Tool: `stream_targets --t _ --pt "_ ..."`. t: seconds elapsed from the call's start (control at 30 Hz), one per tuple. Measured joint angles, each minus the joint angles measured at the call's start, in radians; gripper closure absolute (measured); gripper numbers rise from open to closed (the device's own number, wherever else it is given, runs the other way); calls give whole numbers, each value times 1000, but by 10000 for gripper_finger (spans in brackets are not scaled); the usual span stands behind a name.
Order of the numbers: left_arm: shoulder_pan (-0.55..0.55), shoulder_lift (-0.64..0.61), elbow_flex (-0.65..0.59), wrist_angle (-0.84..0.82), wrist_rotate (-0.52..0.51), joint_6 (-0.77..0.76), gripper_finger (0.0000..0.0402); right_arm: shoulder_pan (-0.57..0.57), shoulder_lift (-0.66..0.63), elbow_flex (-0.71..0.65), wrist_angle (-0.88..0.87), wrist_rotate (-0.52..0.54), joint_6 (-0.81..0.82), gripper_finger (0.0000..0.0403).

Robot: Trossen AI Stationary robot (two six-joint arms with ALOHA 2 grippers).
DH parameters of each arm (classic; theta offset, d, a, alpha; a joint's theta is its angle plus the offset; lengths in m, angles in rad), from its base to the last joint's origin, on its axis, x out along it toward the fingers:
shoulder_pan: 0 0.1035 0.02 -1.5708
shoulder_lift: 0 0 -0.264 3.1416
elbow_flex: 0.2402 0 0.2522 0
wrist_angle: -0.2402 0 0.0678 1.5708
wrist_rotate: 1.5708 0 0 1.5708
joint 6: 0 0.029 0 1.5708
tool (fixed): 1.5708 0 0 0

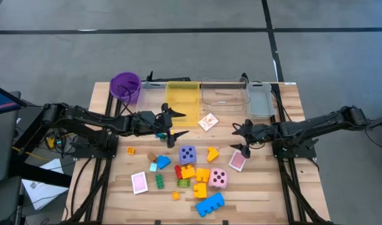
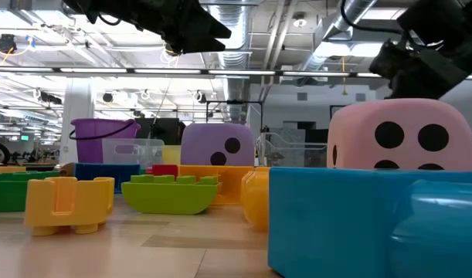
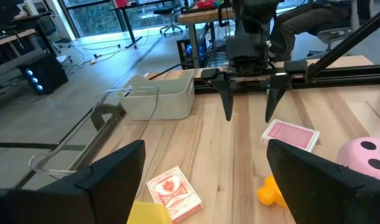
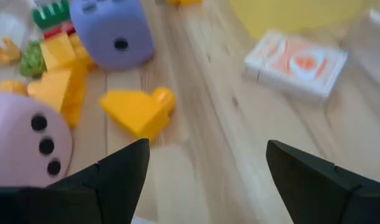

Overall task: Pick & Place Toys
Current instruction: Put the large yellow game piece into the gray bin

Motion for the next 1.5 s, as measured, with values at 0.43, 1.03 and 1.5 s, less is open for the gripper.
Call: stream_targets --t 0.43,1.03,1.5 --pt "0 0 0 0 1 0 73 123 29 234 -520 -26 64 88" --pt "0 0 0 -17 1 -3 73 333 124 262 -438 542 379 88" --pt "0 -1 0 -26 2 -53 73 251 353 262 -264 780 324 88"
